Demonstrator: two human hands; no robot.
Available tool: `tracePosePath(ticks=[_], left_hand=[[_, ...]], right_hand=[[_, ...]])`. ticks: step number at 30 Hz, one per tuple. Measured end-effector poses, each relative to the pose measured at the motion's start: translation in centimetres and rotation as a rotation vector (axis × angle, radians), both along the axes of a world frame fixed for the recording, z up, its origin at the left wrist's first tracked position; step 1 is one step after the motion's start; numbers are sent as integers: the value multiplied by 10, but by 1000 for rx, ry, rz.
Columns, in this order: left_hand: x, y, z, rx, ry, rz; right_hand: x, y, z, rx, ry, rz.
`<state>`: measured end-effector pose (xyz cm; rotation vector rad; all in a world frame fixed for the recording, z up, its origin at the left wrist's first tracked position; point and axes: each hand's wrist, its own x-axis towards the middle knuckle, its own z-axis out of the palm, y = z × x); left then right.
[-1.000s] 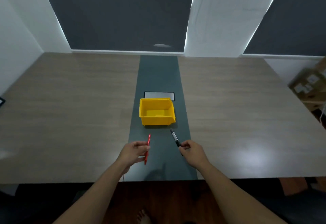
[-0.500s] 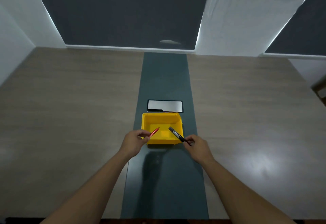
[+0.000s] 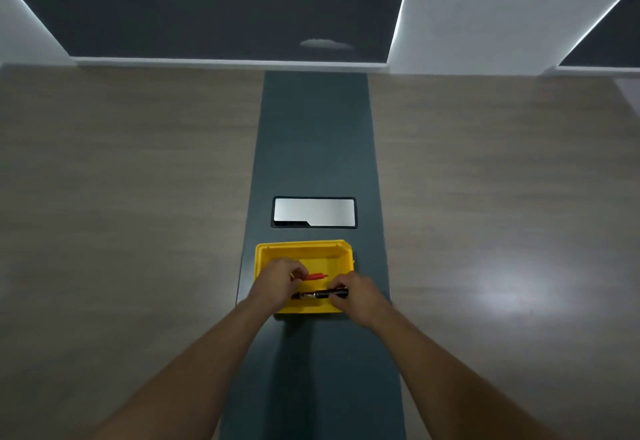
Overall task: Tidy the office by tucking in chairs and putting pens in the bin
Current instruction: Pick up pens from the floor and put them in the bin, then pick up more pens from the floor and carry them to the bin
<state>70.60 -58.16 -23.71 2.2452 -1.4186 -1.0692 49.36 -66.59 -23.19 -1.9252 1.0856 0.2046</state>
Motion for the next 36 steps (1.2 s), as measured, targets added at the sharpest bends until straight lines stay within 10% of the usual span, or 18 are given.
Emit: tracePosePath(ticks=[21, 36], left_hand=[[-9, 22, 28, -2, 73, -54], [-105, 149, 88, -174, 77, -308]], right_hand=[[-21, 30, 19, -76, -20, -190], [-140, 210, 75, -202, -95, -573]])
